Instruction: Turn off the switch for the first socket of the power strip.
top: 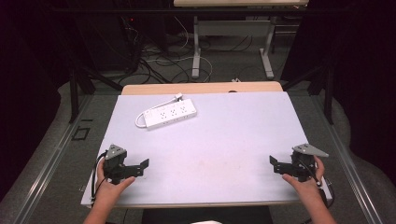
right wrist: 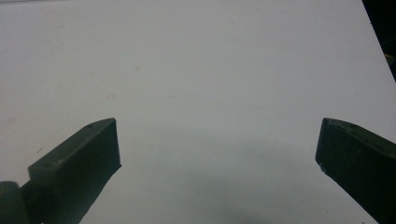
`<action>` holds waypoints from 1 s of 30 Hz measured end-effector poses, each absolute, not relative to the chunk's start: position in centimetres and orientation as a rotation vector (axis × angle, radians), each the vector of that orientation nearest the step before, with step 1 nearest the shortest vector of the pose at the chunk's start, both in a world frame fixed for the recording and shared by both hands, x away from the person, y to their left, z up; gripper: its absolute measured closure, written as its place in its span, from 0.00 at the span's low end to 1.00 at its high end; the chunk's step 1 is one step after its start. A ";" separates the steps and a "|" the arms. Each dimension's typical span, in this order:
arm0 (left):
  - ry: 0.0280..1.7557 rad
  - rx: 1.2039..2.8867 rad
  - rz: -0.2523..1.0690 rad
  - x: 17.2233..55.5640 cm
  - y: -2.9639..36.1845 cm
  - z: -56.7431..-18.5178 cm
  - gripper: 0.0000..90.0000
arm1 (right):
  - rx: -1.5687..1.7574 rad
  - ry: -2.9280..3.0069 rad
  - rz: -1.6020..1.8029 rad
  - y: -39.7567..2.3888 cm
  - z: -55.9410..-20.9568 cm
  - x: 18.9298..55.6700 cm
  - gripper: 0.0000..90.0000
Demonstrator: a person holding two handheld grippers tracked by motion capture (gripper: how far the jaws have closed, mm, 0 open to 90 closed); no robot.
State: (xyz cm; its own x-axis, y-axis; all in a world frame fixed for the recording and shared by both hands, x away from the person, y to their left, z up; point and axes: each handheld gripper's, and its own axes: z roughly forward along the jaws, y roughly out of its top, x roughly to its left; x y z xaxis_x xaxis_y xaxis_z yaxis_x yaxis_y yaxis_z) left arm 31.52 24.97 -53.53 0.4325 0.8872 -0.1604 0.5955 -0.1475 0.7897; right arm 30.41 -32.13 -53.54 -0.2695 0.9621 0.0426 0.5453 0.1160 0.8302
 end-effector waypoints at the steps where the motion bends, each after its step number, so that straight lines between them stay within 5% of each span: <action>1: 1.256 1.835 0.448 31.6 24.9 -53.6 0.00 | 1.447 1.860 1.061 -32.0 -53.7 30.5 0.00; 30: 1.225 1.834 0.414 31.5 22.8 -52.5 0.00 | 1.436 1.888 1.073 -31.6 -54.3 30.9 0.00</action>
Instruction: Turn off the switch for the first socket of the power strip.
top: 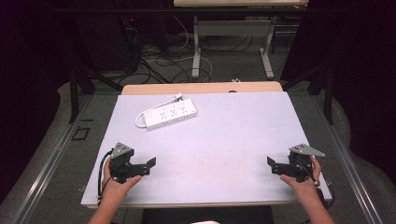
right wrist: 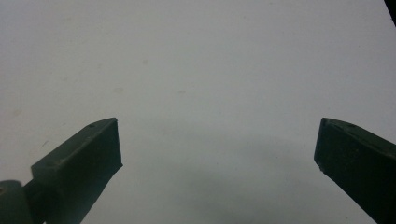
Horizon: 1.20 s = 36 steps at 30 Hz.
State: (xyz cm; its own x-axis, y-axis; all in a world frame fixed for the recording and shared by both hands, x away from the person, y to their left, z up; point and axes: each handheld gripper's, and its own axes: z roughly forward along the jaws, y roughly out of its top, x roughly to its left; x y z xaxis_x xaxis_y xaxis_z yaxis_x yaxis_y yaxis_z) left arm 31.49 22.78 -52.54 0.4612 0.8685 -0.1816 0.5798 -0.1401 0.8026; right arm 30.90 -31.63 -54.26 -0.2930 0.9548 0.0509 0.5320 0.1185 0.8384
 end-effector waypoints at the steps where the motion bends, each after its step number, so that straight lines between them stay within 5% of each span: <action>1: 1.225 1.839 0.413 31.5 22.8 -52.5 0.00 | 1.436 1.891 1.074 -31.6 -54.2 30.9 0.00; 36: 1.280 1.826 0.403 34.7 21.0 -49.7 0.04 | 1.473 1.858 1.084 -31.7 -54.4 31.0 0.03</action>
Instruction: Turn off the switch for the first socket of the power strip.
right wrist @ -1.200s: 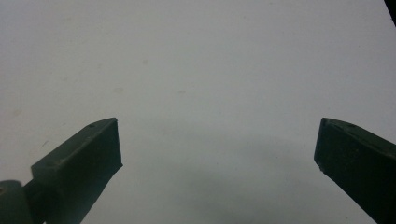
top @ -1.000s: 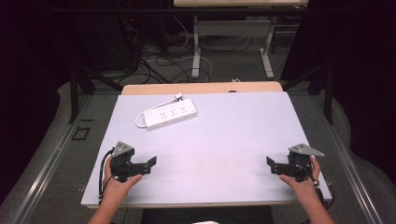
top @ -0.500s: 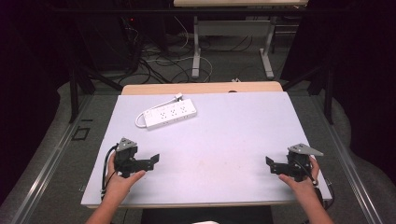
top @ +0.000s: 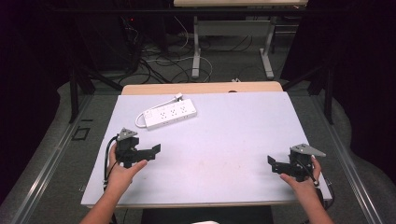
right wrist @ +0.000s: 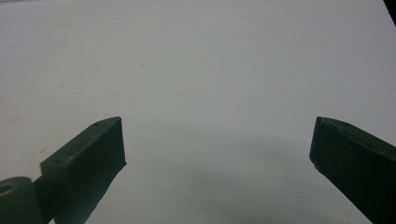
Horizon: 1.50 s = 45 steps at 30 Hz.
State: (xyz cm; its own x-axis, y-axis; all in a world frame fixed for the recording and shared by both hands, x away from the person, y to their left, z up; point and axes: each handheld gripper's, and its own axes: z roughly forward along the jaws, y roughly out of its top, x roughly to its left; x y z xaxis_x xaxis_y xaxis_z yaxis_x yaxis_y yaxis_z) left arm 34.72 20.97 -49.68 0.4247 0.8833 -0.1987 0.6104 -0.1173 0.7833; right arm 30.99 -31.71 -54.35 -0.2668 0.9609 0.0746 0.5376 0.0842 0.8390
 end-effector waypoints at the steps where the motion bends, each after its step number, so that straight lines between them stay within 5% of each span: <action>1: 1.288 1.810 0.398 34.8 20.9 -49.5 0.04 | 1.473 1.858 1.084 -31.7 -54.4 31.0 0.03; 45: 1.304 1.849 0.514 38.4 20.1 -45.2 0.18 | 1.452 1.870 1.082 -31.5 -54.3 30.9 0.04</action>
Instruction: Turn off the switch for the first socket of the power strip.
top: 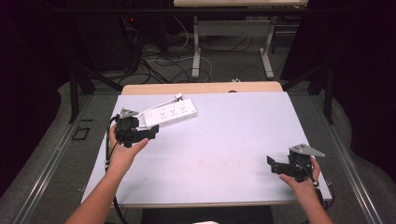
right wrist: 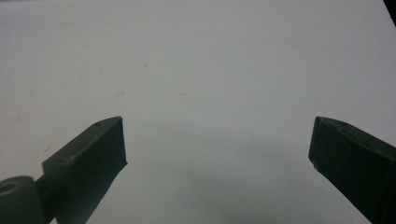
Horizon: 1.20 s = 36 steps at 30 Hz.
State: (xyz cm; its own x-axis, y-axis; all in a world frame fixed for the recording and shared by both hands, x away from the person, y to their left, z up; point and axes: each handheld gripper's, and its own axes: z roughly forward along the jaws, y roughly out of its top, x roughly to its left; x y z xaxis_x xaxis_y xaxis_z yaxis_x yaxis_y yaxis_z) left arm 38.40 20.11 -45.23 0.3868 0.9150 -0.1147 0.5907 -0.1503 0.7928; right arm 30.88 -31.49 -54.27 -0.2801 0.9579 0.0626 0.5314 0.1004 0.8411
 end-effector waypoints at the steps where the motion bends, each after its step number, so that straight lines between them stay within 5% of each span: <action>1: 1.309 1.849 0.507 38.5 20.0 -45.2 0.18 | 1.452 1.869 1.083 -31.5 -54.3 30.9 0.04; 36: 1.310 1.916 0.516 42.6 16.8 -44.8 0.26 | 1.449 1.887 1.085 -31.4 -54.3 30.9 0.04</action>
State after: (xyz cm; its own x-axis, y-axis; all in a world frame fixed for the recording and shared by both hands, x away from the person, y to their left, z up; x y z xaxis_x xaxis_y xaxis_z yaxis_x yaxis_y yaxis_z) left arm 42.64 16.85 -44.83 0.3962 0.9147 -0.0800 0.6146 -0.1994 0.7632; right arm 30.91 -31.45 -54.32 -0.2921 0.9541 0.0661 0.5370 0.1064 0.8369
